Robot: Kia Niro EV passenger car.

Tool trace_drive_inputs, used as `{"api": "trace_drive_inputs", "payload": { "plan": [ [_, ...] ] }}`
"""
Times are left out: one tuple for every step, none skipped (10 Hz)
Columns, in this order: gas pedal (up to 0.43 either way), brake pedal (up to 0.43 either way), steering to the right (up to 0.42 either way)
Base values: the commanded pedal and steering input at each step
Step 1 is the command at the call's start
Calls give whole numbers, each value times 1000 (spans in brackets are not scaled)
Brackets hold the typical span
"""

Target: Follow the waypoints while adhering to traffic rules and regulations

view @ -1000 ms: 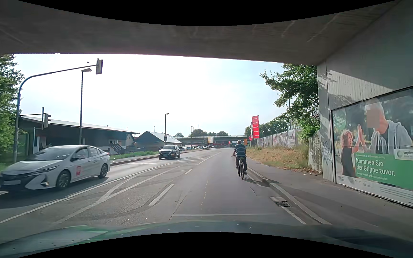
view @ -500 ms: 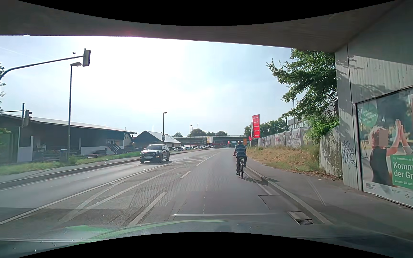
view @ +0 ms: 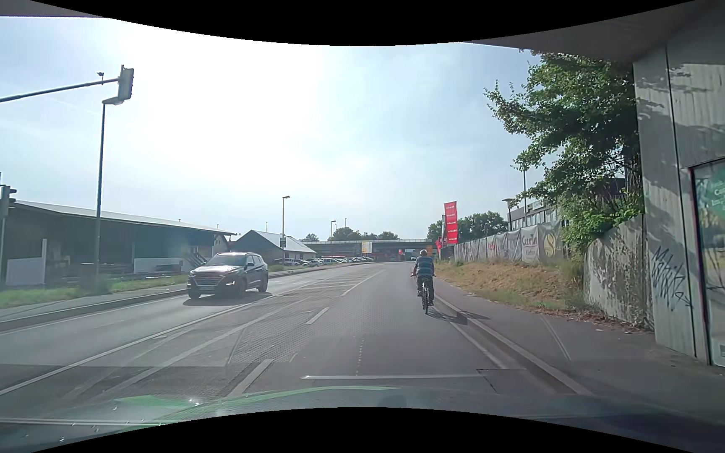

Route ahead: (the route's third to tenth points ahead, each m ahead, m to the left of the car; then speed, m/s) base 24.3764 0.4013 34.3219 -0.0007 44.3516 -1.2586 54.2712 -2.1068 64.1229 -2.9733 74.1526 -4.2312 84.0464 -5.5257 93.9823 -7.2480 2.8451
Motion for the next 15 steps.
{"api": "trace_drive_inputs", "payload": {
  "plan": [
    [39,0,13],
    [39,0,14],
    [39,0,16],
    [39,0,16],
    [39,0,17],
    [39,0,19],
    [39,0,21],
    [39,0,21],
    [39,0,21],
    [39,0,21],
    [47,0,21],
    [59,0,21],
    [59,0,21],
    [59,0,21],
    [67,0,21]
  ]
}}
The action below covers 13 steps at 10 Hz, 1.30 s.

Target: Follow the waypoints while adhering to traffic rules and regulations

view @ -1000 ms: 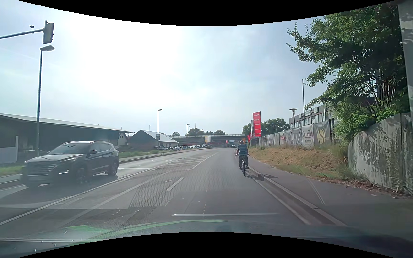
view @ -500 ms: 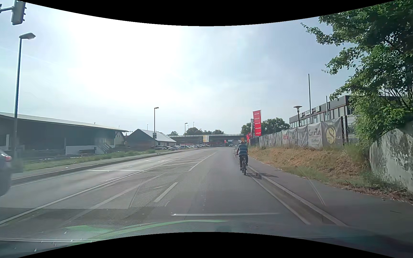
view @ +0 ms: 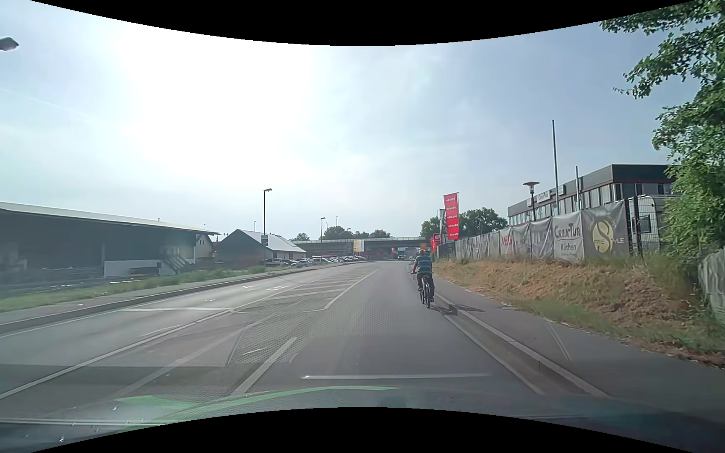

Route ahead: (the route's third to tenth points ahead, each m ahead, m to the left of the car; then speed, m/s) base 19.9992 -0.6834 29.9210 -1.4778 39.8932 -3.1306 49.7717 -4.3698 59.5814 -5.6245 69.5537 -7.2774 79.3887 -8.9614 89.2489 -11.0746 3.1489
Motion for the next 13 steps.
{"api": "trace_drive_inputs", "payload": {
  "plan": [
    [67,0,20],
    [79,0,21],
    [87,0,21],
    [87,0,21],
    [87,0,21],
    [87,0,21],
    [98,0,21],
    [98,0,21],
    [98,0,21],
    [98,0,21],
    [98,0,21],
    [98,0,22],
    [98,0,22]
  ]
}}
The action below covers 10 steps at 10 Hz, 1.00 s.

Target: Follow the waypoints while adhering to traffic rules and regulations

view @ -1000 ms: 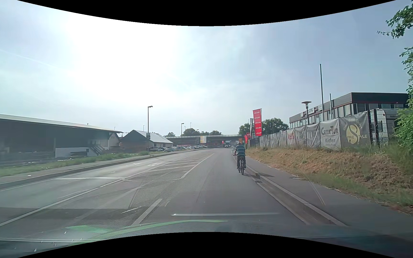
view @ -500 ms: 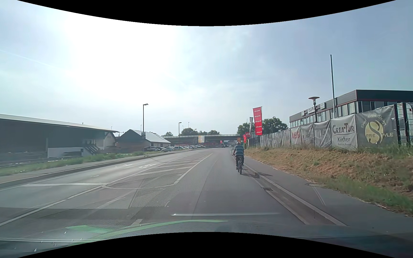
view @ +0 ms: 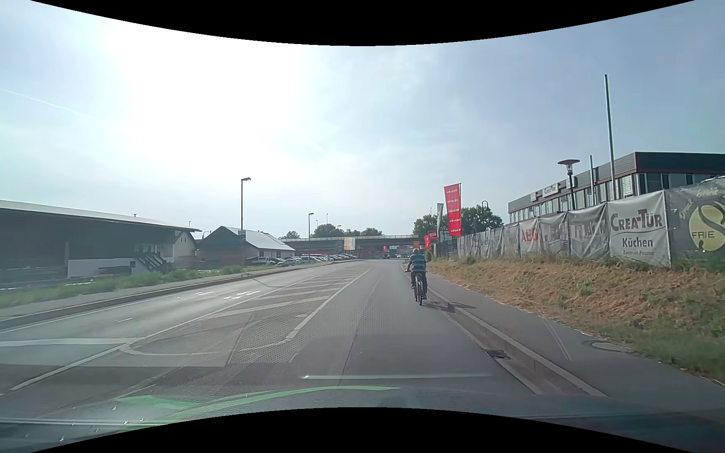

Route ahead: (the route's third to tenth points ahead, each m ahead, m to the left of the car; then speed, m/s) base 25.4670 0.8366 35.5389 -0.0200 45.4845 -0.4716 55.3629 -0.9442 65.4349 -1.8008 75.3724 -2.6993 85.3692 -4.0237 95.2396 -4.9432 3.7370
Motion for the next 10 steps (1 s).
{"api": "trace_drive_inputs", "payload": {
  "plan": [
    [98,0,23],
    [79,0,22],
    [79,0,22],
    [67,0,22],
    [47,0,22],
    [28,0,22],
    [28,0,21],
    [28,0,21],
    [28,0,21],
    [20,0,21]
  ]
}}
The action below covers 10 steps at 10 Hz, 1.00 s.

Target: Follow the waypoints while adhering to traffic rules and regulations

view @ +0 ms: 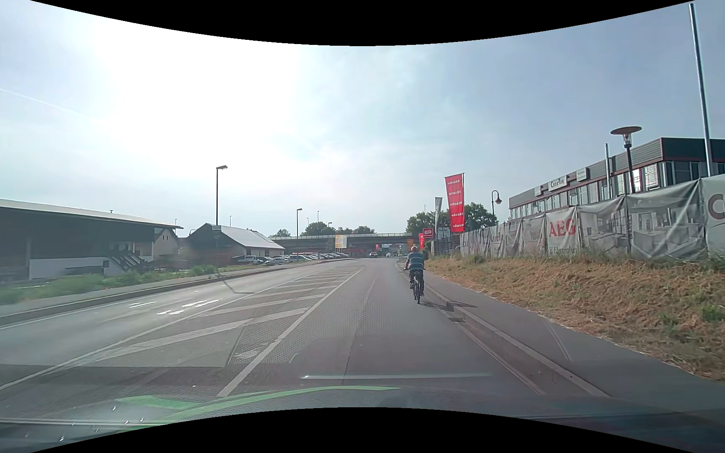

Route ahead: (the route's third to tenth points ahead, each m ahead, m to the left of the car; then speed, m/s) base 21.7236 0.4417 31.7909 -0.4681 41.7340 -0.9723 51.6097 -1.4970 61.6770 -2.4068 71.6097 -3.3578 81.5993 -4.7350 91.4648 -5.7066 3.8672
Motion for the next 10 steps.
{"api": "trace_drive_inputs", "payload": {
  "plan": [
    [20,0,20],
    [20,0,20],
    [20,0,20],
    [20,0,20],
    [20,0,20],
    [0,0,20],
    [0,0,20],
    [0,0,20],
    [0,0,18],
    [0,0,16]
  ]
}}
